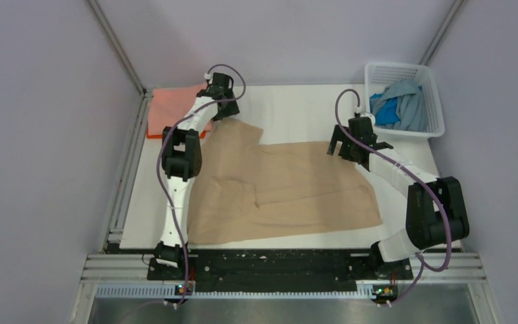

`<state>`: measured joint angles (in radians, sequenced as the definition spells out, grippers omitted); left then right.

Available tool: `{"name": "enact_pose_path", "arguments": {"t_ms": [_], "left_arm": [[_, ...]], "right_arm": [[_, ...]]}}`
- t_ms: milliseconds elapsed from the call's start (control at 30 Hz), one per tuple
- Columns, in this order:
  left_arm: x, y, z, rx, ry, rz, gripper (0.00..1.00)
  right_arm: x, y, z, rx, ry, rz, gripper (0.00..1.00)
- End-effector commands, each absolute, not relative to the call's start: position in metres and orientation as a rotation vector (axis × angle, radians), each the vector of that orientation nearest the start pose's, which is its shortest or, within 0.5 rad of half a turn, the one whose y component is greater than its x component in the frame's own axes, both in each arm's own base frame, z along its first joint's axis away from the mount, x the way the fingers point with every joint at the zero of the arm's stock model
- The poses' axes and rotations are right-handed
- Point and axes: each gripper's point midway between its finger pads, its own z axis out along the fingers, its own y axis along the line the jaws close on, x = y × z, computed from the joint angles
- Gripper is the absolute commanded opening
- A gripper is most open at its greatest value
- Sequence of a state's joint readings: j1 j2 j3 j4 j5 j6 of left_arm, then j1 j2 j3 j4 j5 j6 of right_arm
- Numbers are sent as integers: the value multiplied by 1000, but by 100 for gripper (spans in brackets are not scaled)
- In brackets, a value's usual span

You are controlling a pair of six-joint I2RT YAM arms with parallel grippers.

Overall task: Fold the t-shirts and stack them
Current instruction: Grab the side of the flattened tshirt furthest away from the robot with both arms

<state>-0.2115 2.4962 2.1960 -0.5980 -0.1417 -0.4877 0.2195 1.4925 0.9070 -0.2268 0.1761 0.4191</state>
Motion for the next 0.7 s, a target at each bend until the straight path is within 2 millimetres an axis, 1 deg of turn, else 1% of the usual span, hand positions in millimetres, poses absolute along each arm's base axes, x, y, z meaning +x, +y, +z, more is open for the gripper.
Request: {"name": "enact_pose_path", "arguments": {"t_ms": [0,133,300,433,500,533,600,667], "left_arm": [[564,-128,15,-404,2573,-99,64],[548,-121,16,-383,2602,48,63],[536,-123,14,-343,2633,112,53],[533,-120,12,-357,2640,132,37],[534,-120,10,-356,2639,134,32],[534,-120,9,-356,2640,134,25],[535,-121,9,-352,2640,127,1],[536,-120,10,-349,2633,133,0]], "right_arm": [[380,69,100,317,2289,128,98],[379,70,101,320,2286,131,98],[379,68,100,324,2285,125,98],[379,66,100,330,2282,115,98],[378,65,100,332,2279,107,98],[378,64,101,335,2278,101,98],[377,61,103,341,2270,80,98],[376,55,104,352,2263,45,98]]}}
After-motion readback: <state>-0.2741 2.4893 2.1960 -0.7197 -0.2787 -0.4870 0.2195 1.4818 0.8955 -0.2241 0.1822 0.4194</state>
